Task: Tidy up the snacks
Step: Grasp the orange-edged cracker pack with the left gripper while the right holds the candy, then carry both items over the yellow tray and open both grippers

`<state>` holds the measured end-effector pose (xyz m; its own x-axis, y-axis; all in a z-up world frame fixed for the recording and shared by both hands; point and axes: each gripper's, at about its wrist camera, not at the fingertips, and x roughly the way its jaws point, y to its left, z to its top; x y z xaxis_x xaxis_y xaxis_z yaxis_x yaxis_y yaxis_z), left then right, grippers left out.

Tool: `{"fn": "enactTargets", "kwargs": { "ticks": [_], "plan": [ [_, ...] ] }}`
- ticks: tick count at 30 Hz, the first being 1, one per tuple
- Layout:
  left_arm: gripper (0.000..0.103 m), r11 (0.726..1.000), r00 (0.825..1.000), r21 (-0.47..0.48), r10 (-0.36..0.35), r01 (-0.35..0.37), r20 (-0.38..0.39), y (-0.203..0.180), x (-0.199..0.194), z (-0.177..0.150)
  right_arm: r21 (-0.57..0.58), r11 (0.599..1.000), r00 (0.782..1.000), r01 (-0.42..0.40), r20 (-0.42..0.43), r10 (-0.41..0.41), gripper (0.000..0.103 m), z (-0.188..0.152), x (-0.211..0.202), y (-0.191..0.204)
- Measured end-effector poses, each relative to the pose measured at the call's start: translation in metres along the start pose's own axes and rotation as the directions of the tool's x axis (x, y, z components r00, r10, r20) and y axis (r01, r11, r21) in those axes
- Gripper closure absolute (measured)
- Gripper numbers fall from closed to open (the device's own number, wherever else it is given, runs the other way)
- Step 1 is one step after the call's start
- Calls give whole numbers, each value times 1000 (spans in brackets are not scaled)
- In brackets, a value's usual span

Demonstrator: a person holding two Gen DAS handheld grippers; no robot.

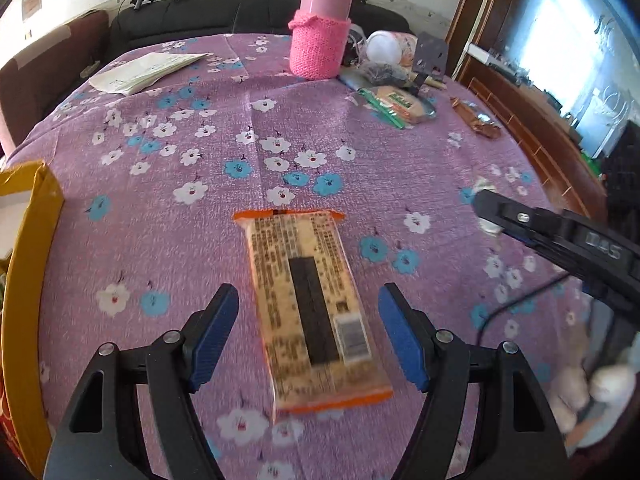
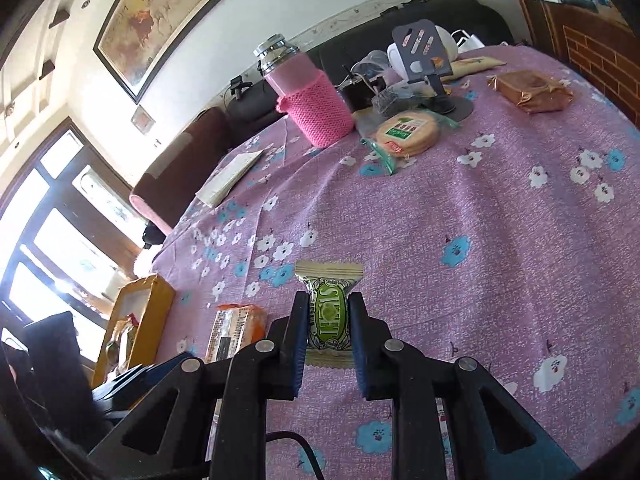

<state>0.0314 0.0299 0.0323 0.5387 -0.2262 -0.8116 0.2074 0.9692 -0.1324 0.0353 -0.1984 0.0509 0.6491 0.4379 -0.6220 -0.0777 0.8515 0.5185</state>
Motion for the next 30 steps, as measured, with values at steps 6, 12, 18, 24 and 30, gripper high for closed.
{"fn": "enactTargets", "kwargs": {
  "ticks": [6,12,18,24,30],
  "plan": [
    [34,995,996,58,87,-85,-30,-11,21,4,-7,1000,1000,-17,16,17,83,1,-5,-1],
    [49,998,998,36,54,-53,-11,-4,7,1,-22,1000,1000,-22,22,22,83,0,-7,4],
    [49,998,998,-56,-25,28,60,19,-40,-6,-57,998,999,-31,24,33,83,-6,-5,14],
    [49,982,981,-156,-75,104,182,70,-118,-32,-101,994,999,-39,20,41,83,-14,-4,28],
    [49,949,964,-316,69,16,256,161,-187,-71,-190,980,998,-54,-29,50,83,-30,5,71]
  ]
}}
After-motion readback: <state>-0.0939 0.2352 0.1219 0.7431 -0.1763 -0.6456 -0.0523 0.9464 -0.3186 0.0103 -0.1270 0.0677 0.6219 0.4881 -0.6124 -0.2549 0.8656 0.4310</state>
